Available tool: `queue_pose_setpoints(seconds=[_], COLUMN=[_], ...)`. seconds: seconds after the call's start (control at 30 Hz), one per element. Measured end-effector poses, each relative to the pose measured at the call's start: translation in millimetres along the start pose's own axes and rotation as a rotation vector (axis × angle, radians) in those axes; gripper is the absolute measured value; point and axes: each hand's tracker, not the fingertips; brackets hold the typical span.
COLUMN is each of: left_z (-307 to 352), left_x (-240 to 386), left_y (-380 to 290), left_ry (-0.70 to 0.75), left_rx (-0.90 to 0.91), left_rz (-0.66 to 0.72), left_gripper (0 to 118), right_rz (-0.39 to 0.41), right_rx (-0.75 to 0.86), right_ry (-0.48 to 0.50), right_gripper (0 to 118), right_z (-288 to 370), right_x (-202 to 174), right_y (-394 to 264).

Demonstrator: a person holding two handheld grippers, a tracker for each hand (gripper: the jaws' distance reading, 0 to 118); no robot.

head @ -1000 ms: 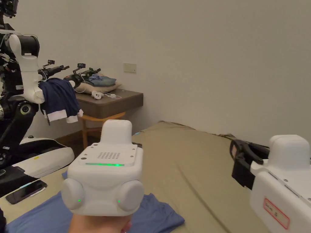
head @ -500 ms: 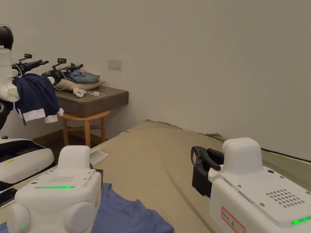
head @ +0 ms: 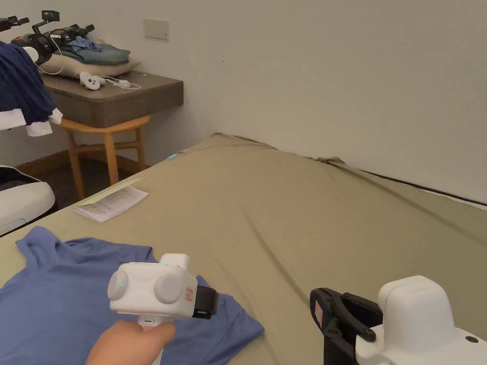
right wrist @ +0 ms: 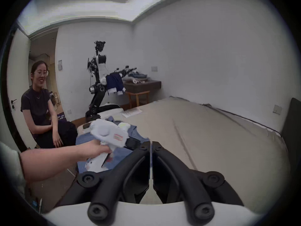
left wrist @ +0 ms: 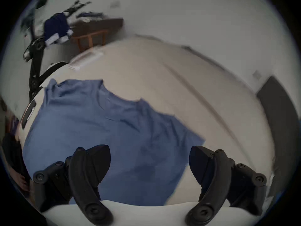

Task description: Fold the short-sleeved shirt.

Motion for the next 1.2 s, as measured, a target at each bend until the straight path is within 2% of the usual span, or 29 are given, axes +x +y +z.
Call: queue_pose_setpoints(seconds=[0.13, 0.17, 0.2, 0.23, 0.27, 0.37, 0.4, 0.43, 0.47, 0.5, 0.53, 0.57, 0.6, 0.63, 0.73, 0.77, 0.83, 0.87, 0.9, 0.97, 1.03, 1.07, 1.1, 1.13, 1.2], left_z=[-83, -101, -102, -91, -95, -86, -90, -90, -85, -78, -70, -69, -68, -68, -59, -57, -53, -46, -39, -32, -28, -26, -27, -27, -28], left_x=[11, 12, 6, -4, -5, -4, -2, -3, -3, 0, 4, 6, 1, -4, -24, -33, -45, -39, -23, 28, 76, 98, 113, 135, 187], left_y=[-11, -17, -24, -23, -25, -19, -16, -14, -13, -11, -10, -10, -13, -17, -22, -21, -18, -14, -6, 8, 11, 16, 18, 19, 15], left_ry=[0.075, 0.100, 0.093, 0.079, 0.033, 0.059, 0.065, 0.059, 0.049, 0.062, 0.102, 0.092, 0.147, 0.092, 0.002, -0.030, -0.079, -0.053, 0.028, 0.150, 0.189, 0.156, 0.082, -0.016, -0.118], left_rx=[-0.167, -0.210, -0.212, -0.014, -0.092, -0.137, -0.141, -0.150, -0.144, -0.106, -0.054, -0.078, -0.077, -0.098, -0.033, -0.025, -0.003, 0.039, 0.063, 0.037, 0.038, 0.037, 0.014, 0.000, -0.005], left_rz=[-0.153, -0.194, -0.222, -0.122, -0.067, -0.150, -0.146, -0.136, -0.128, -0.140, -0.190, -0.227, -0.263, -0.243, -0.062, 0.167, 0.370, 0.360, 0.257, -0.097, -0.295, -0.310, -0.251, -0.185, -0.194], left_gripper=[106, 117, 117, 117, 117, 116, 107, 90, 30, 30, 9, 1, 1, 1, 1, 1, 1, 1, 1, 1, 1, 1, 1, 1, 1], right_rz=[-0.034, -0.041, -0.044, -0.047, -0.048, -0.067, -0.071, -0.074, -0.075, -0.076, -0.076, -0.076, -0.079, -0.084, -0.077, -0.089, -0.119, -0.122, -0.120, -0.088, -0.067, -0.063, -0.064, -0.068, -0.041], right_rx=[-0.081, -0.092, -0.098, -0.104, -0.106, -0.110, -0.110, -0.110, -0.109, -0.105, -0.095, -0.085, -0.076, -0.064, -0.009, 0.016, 0.054, 0.063, 0.069, 0.086, 0.122, 0.159, 0.188, 0.198, 0.146], right_ry=[-0.010, -0.014, -0.021, -0.028, -0.033, -0.046, -0.048, -0.051, -0.058, -0.065, -0.081, -0.097, -0.108, -0.120, -0.192, -0.235, -0.289, -0.311, -0.349, -0.464, -0.583, -0.620, -0.655, -0.720, -0.875], right_gripper=[4, 4, 4, 4, 4, 4, 5, 5, 5, 5, 5, 5, 5, 5, 5, 5, 5, 5, 5, 5, 5, 5, 5, 5, 5], right_z=[-16, -18, -20, -20, -20, -17, -16, -14, -12, -8, -3, 2, 7, 13, 34, 43, 65, 76, 88, 117, 155, 180, 203, 232, 281], right_x=[17, 22, 26, 30, 34, 43, 46, 48, 50, 52, 54, 56, 58, 61, 72, 77, 92, 101, 111, 130, 148, 157, 164, 170, 183], right_y=[-22, -27, -30, -33, -35, -40, -41, -41, -41, -41, -41, -40, -40, -39, -37, -37, -36, -37, -36, -35, -38, -41, -44, -50, -59])
